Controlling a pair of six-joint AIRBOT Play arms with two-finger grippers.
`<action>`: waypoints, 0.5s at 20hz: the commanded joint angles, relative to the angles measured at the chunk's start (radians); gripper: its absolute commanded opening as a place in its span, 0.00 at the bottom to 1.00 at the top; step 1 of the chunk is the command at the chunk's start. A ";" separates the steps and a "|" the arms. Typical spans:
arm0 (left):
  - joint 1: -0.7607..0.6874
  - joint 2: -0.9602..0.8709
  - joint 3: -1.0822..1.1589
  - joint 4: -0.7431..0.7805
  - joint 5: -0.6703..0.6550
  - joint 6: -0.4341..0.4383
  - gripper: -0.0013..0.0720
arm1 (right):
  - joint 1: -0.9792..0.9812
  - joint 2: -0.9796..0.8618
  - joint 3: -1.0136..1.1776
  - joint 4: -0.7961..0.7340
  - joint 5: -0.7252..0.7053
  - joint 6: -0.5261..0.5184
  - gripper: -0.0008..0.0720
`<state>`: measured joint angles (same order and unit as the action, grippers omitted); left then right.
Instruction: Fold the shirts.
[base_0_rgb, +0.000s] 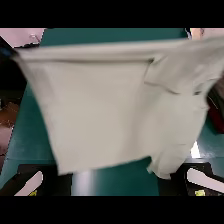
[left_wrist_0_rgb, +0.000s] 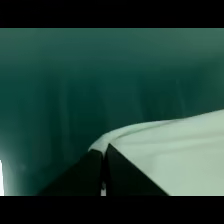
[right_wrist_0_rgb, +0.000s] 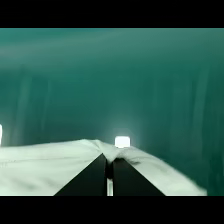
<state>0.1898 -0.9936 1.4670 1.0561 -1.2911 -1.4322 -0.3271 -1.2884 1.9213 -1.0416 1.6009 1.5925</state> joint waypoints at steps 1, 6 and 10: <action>0.001 -0.167 -0.122 0.002 0.045 0.046 0.05 | 0.154 -0.161 -0.137 -0.188 -0.072 0.000 0.03; 0.001 -0.332 -0.122 -0.141 0.285 0.200 0.05 | 0.224 -0.298 -0.192 -0.216 -0.450 -0.004 0.03; -0.001 -0.391 -0.121 -0.206 0.506 0.262 0.05 | 0.251 -0.356 -0.191 -0.217 -0.656 -0.004 0.03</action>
<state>0.1894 -1.3319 1.3491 0.9138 -0.9630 -1.2339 -0.0994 -1.5963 1.7390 -1.2404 1.1294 1.5894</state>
